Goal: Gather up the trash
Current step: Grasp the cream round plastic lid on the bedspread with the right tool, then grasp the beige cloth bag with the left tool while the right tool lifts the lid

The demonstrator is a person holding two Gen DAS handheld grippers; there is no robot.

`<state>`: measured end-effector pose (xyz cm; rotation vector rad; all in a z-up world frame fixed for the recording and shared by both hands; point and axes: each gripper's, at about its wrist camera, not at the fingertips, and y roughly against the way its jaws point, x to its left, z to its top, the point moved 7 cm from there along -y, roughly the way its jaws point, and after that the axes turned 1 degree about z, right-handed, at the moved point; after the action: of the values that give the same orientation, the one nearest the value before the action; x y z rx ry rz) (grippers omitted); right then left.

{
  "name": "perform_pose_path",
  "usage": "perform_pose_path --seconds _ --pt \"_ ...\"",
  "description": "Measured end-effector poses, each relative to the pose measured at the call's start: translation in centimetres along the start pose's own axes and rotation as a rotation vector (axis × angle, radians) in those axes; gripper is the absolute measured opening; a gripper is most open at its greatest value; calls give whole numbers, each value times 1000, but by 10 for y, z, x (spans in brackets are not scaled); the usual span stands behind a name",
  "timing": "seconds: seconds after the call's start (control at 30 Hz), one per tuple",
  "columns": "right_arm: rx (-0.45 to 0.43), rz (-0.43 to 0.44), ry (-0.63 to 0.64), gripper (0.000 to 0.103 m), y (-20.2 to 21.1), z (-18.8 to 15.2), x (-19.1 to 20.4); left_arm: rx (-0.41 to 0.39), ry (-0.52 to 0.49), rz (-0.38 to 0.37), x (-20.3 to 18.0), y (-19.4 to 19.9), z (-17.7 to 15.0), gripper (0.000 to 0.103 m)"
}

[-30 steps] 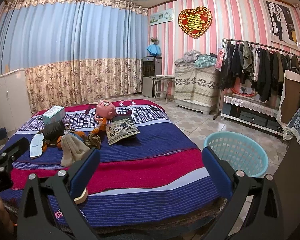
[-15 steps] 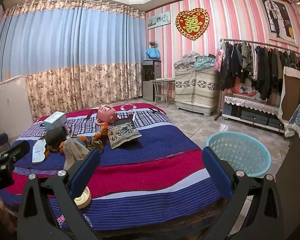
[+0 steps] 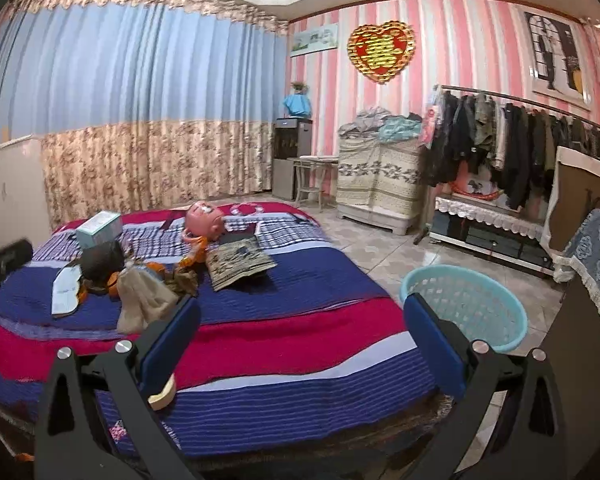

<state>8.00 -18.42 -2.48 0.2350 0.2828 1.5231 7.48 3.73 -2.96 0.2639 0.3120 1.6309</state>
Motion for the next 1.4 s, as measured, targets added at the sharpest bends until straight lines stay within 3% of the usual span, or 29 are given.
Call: perform_pose_path --seconds 0.27,0.43,0.67,0.87,0.9,0.97,1.03,1.2,1.4 --pt "98 136 66 99 -21 -27 38 35 -2 46 33 -16 -4 98" --pt "194 227 15 99 -40 -52 64 57 36 73 62 -25 -11 98" --pt "234 252 150 99 -49 -77 110 106 40 102 81 -42 -32 98" --pt "307 274 177 97 -63 -86 122 146 77 107 95 -56 -40 98" --pt "323 276 181 95 -65 -88 123 149 80 109 97 -58 -41 98" --pt "352 294 185 71 -69 -91 126 155 88 108 100 -62 -42 98" --pt "378 330 180 61 -72 -95 131 162 95 105 101 -64 -42 98" --pt "332 377 136 61 -68 -82 128 190 81 79 88 -72 -41 98" --pt "237 288 113 61 -70 -44 79 194 68 3 45 -81 -26 98"
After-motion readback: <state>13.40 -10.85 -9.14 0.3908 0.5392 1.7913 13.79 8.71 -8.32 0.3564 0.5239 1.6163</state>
